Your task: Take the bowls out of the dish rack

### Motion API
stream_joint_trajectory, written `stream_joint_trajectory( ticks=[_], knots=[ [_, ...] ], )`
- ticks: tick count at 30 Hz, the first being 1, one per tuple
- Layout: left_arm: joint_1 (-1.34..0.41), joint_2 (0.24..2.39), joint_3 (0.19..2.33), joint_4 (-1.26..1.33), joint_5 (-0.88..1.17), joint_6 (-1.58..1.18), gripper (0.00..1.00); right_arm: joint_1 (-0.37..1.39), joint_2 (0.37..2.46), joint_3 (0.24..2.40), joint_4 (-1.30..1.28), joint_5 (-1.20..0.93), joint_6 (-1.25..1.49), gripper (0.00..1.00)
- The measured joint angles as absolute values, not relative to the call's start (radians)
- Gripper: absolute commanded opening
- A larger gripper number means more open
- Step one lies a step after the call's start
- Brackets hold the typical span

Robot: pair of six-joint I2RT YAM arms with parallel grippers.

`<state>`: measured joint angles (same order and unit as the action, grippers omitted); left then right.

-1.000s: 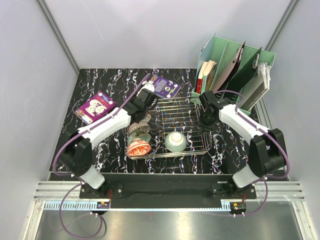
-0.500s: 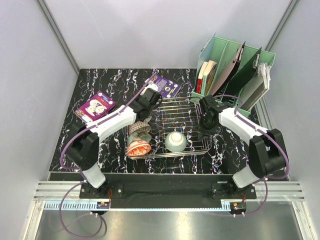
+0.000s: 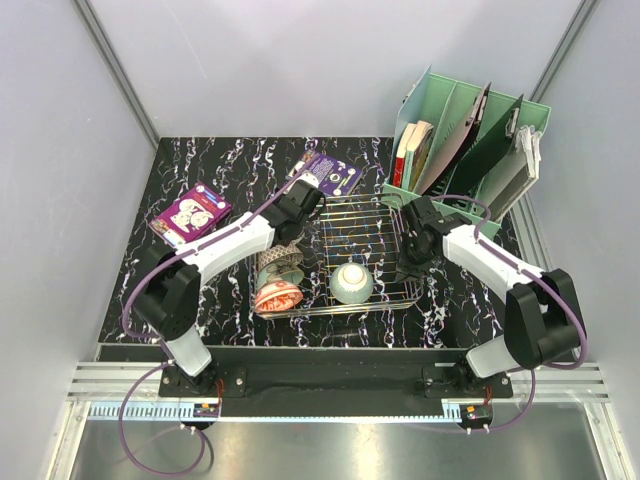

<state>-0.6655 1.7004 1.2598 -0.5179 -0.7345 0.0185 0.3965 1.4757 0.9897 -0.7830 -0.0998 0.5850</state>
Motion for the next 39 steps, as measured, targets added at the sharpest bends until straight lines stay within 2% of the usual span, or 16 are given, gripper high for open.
stream_joint_trajectory(
  ticks=[22,39],
  knots=[
    [-0.691,1.575,1.103,-0.394,-0.756,0.019,0.00,0.397,1.435,0.948,-0.737,-0.107,0.645,0.00],
    [-0.762,1.501,1.038,-0.401,-0.798,0.002,0.00,0.397,1.464,0.948,-0.733,-0.107,0.645,0.00]
  ],
)
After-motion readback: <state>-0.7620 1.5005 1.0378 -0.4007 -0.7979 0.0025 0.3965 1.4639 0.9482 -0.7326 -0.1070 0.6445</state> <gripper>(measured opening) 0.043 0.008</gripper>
